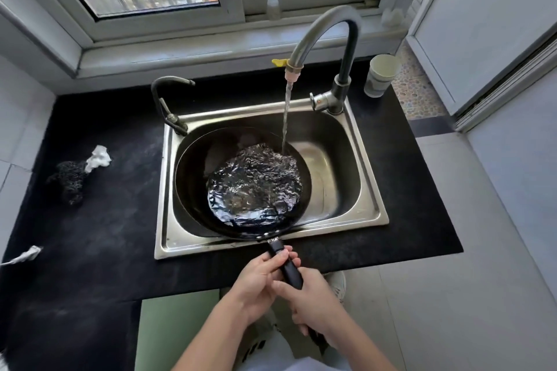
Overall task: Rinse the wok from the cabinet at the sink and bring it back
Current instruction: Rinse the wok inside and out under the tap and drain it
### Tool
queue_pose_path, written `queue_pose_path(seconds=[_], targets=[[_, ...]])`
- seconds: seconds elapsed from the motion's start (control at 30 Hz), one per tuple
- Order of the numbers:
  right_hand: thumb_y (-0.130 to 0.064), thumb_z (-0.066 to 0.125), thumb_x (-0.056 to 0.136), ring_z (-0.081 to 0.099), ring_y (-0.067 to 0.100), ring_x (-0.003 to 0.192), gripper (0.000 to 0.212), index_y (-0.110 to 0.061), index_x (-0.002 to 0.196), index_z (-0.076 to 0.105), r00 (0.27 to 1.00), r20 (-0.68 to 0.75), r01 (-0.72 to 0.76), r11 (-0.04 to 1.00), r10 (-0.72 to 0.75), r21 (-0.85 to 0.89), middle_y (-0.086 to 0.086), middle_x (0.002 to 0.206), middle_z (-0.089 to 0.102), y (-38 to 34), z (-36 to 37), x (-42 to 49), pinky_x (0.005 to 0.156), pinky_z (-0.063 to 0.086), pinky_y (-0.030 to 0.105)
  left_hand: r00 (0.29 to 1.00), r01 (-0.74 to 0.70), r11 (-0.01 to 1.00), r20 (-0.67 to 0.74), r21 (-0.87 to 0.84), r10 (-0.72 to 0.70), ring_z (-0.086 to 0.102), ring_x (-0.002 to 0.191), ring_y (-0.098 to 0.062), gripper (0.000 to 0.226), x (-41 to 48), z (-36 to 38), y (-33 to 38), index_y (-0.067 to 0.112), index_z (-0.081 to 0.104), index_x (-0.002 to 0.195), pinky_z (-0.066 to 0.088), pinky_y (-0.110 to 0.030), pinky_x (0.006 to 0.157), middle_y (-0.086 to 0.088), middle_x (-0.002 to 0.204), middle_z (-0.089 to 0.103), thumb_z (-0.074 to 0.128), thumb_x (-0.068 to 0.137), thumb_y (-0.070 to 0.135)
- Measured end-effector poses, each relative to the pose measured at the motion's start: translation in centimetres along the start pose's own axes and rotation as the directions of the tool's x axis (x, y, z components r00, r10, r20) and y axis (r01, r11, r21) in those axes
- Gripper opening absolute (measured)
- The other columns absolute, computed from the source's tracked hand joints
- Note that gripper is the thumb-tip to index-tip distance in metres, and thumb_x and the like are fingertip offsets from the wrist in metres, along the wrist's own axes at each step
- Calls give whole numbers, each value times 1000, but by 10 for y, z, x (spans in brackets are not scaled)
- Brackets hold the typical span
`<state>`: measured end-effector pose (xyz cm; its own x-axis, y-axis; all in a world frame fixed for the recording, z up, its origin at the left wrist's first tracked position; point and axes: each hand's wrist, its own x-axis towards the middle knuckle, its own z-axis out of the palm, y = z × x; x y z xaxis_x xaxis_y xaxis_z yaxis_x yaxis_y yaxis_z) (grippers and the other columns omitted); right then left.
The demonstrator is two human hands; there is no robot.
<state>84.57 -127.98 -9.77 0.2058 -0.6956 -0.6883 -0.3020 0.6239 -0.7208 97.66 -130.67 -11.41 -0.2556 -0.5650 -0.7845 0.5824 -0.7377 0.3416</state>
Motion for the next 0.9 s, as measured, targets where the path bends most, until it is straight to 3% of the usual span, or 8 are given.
queue_pose_path(seconds=[0.13,0.37,0.5,0.63,0.77,0.9], targets=[[-24,70,88,41,10,36,15,-15,81,62,999,32,-4,994,0,105,-1,54,45,-1,5,-2,36,36,24,999,-26,998,-28,61,28,72,79,-20,40,-2,-4,-1,-1,62,111,60,-30,70,-11,88,72,71,72,9],[-26,67,82,47,16,35,19,-8,83,61,997,-79,21,999,-19,28,-2,50,51,4,10,-2,36,37,27,993,-73,991,-89,110,83,69,81,-22,37,-4,0,-2,0,65,103,50,-36,89,-13,85,74,75,69,11],[-17,65,84,49,17,34,13,-5,87,62,995,-86,42,999,-42,-4,0,50,52,1,10,2,35,37,26,986,-83,984,-132,155,104,69,78,-20,20,-4,1,3,0,67,98,55,-32,78,-13,83,75,72,81,9],[-6,62,87,43,15,32,12,3,95,60,999,36,38,997,-41,73,3,49,47,-6,4,1,32,34,21,974,-100,982,-184,157,129,74,76,-19,11,-5,1,2,1,69,95,59,-28,62,-13,83,76,70,85,6],[-7,63,89,42,13,34,12,2,98,62,989,137,40,989,-60,143,-1,49,47,-12,2,0,32,35,20,976,-123,989,-172,82,135,74,84,-20,20,-9,-5,3,0,68,102,60,-29,62,-14,94,75,70,84,9],[-9,64,87,41,13,34,22,6,102,58,984,167,43,986,-70,159,0,50,46,-11,3,1,33,34,22,995,-89,991,-48,-98,85,69,109,-22,41,-12,-12,3,-5,60,122,60,-33,82,-16,122,69,62,85,12]])
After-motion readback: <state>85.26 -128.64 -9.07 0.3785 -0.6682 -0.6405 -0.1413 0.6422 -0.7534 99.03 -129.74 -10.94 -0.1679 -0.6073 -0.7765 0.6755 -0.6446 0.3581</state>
